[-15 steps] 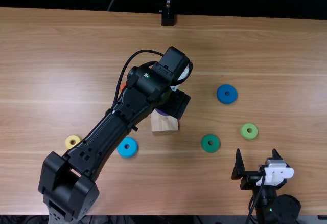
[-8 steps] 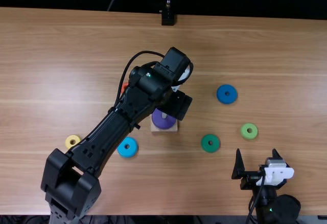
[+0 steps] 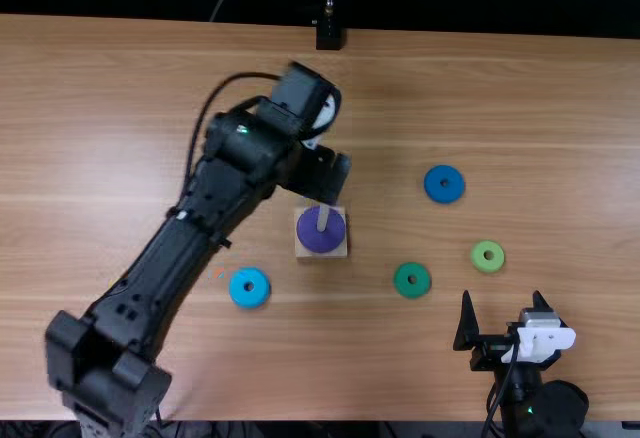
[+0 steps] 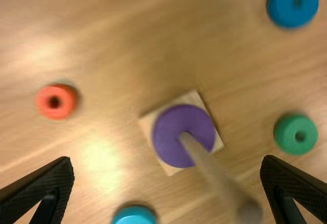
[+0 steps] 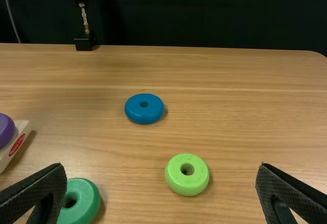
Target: Build the Hanoi tower: stack the rings onto the peg from bottom to top in this color order: purple, dark blue, light blue, dark green, light green, yellow, orange.
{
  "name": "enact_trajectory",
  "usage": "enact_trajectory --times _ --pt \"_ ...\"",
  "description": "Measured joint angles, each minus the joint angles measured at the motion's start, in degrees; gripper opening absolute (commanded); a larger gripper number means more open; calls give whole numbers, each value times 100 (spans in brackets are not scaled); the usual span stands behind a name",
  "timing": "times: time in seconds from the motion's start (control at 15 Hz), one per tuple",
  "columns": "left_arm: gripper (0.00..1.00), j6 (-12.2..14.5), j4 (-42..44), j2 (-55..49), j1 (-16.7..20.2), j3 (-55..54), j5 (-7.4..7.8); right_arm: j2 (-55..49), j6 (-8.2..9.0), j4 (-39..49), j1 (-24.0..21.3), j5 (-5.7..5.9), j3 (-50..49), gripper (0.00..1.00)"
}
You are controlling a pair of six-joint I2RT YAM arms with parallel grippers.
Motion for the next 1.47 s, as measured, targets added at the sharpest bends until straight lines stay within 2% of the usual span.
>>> enact_trajectory --times 0.07,0.2,0.33,0.47,0.6,0.73,0.93,1.0,1.27,1.47 --pt "100 0 90 -286 166 0 0 0 -2 4 0 -4 0 100" --pt "100 0 1021 -1075 570 -170 0 0 0 2 0 0 0 100" --pt "100 0 2387 -2411 1038 -1589 -20 0 -2 4 -2 0 0 100" --pt "100 0 3952 -3477 1576 -3237 -37 0 -2 2 0 0 0 100" --pt "100 2 5128 -4297 1991 -4793 -111 0 -2 0 0 0 0 100" --pt "100 20 5431 -5252 2035 -6105 -138 0 -4 2 -2 0 0 100" --pt "100 26 5482 -6837 2490 -7558 -348 0 -2 0 0 -2 0 100" --pt "100 28 5519 -7377 2507 -8028 -391 0 -4 2 -2 0 0 100" --pt "100 256 5475 -9412 2498 -9831 -433 0 -4 2 0 0 0 100" --pt "100 459 5471 -10266 2498 -10439 -435 0 -4 2 0 -2 0 100"
